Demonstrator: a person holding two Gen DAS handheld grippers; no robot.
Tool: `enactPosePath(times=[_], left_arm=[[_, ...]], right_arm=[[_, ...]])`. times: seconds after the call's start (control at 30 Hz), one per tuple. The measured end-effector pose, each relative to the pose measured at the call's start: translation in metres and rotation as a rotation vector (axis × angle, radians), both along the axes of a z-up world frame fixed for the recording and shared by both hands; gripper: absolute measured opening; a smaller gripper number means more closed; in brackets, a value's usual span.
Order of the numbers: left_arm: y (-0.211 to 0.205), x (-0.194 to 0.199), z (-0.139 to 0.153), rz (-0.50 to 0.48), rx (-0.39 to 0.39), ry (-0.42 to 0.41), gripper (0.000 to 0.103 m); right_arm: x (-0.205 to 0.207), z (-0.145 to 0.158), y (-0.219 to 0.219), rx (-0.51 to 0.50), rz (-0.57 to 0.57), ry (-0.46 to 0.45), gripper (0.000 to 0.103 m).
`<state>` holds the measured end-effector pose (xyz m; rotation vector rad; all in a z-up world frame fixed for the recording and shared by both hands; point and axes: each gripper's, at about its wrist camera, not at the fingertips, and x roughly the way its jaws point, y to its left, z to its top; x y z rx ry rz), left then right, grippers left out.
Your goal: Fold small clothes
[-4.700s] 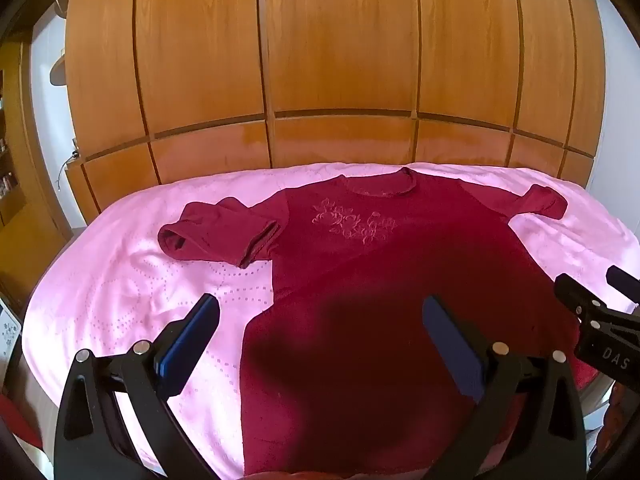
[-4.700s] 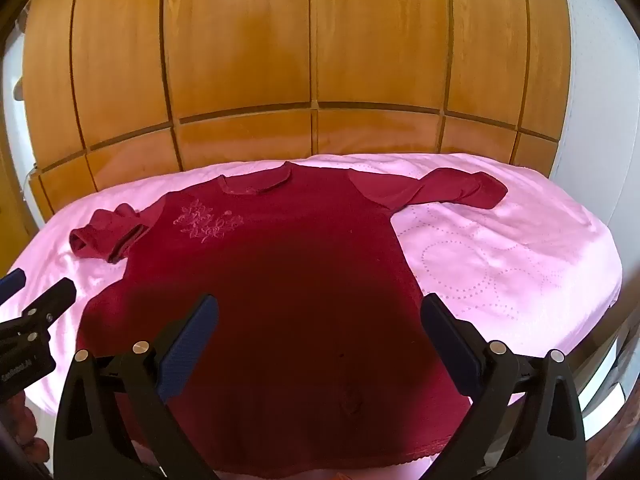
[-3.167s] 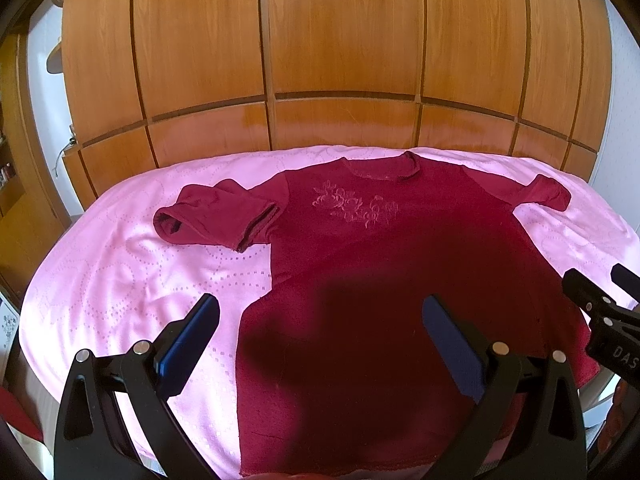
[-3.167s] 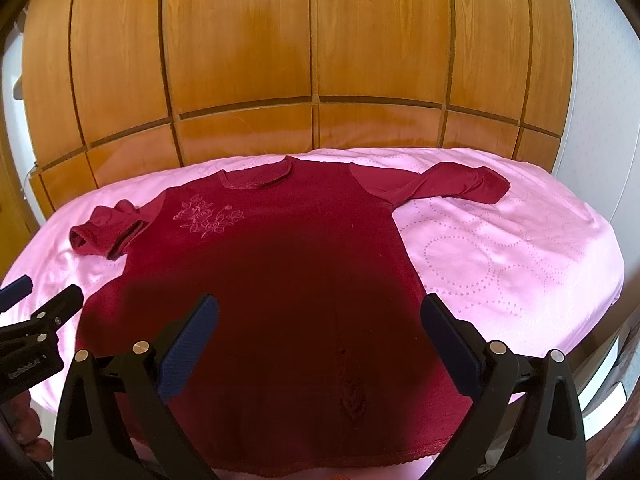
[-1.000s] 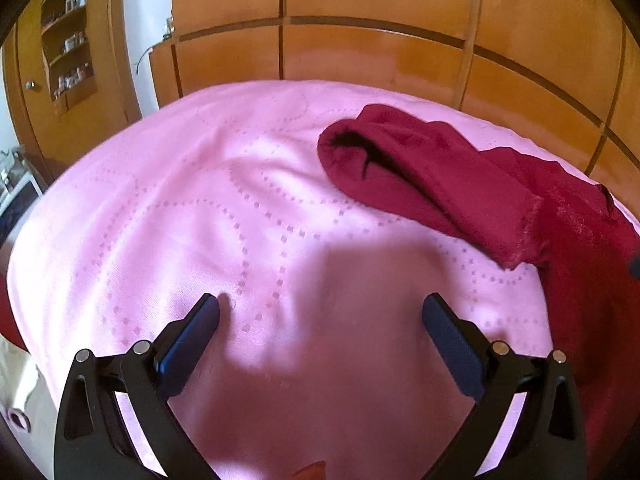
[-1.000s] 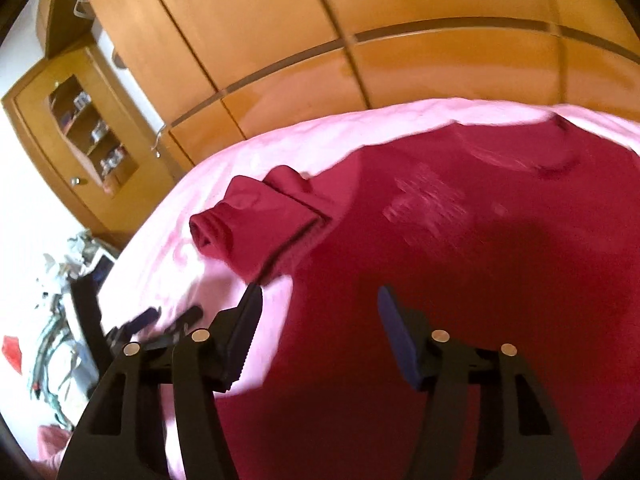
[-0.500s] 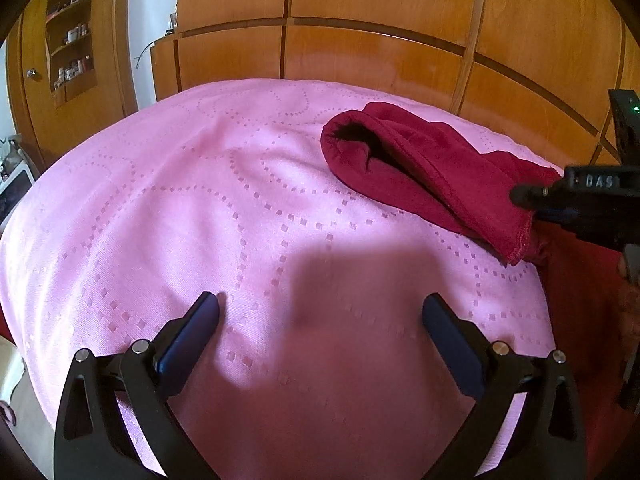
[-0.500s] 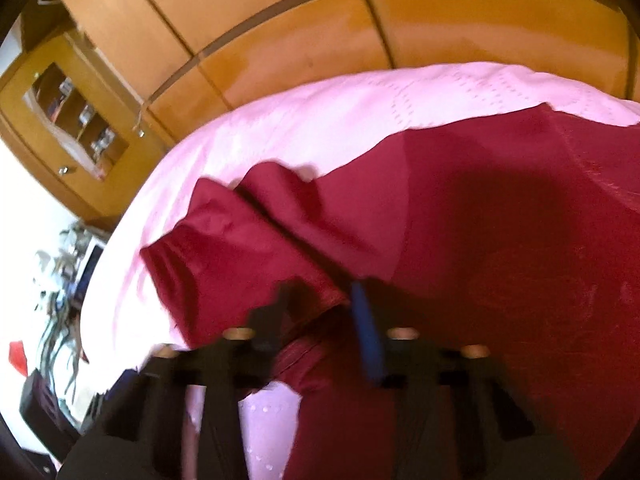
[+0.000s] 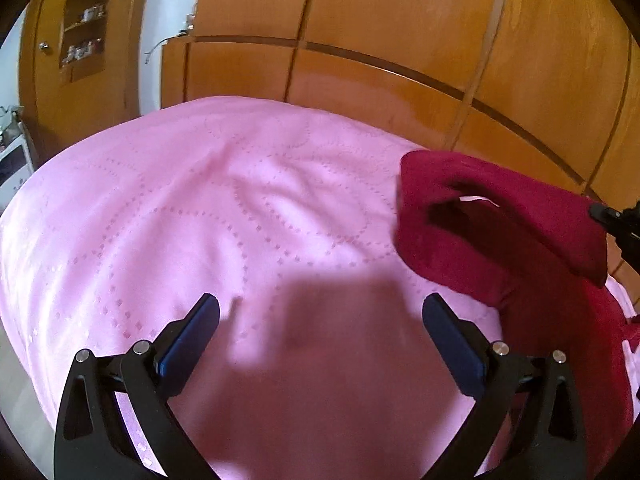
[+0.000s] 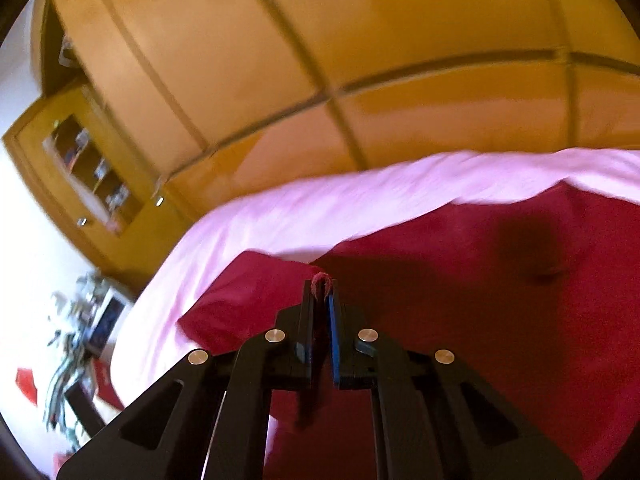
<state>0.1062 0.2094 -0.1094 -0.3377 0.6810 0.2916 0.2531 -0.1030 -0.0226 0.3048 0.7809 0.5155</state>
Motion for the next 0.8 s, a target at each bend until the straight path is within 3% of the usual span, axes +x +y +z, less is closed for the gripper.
enactPosePath(times=[0.17,0.4,0.43,0.47,0.5,0.57,0.63,0.77,0.8], left_arm=[[-0.011,0.008,0.006,-0.039,0.009,-0.007,0.101],[-0.028,0.031,0.005,-0.105,-0.024,0.03,0.101],[-0.032,0.035,0.006,-0.118,-0.024,0.034,0.101],[-0.034,0.039,0.006,-0.13,-0.019,0.037,0.101],[-0.037,0.044,0.008,-0.14,-0.011,0.039,0.101],[-0.04,0.049,0.009,-0.145,-0.002,0.036,0.101],[-0.045,0.056,0.008,-0.148,0.001,0.04,0.101],[-0.058,0.074,0.0,-0.172,-0.014,0.077,0.101],[-0.063,0.079,-0.002,-0.182,-0.009,0.092,0.101]], right_arm=[[0.013,-0.008,-0.068,-0.014,-0.154,0.025,0.006],[0.034,-0.071,-0.124,-0.023,-0.292,0.175,0.006],[0.032,-0.078,-0.13,-0.002,-0.321,0.192,0.009],[0.03,-0.081,-0.135,0.021,-0.337,0.198,0.021],[0.025,-0.083,-0.141,0.063,-0.351,0.206,0.041],[0.011,-0.083,-0.151,0.174,-0.355,0.201,0.064],[-0.007,-0.078,-0.152,0.204,-0.353,0.177,0.065],[-0.01,-0.086,-0.135,0.131,-0.289,0.229,0.065],[-0.008,-0.087,-0.131,0.106,-0.297,0.223,0.059]])
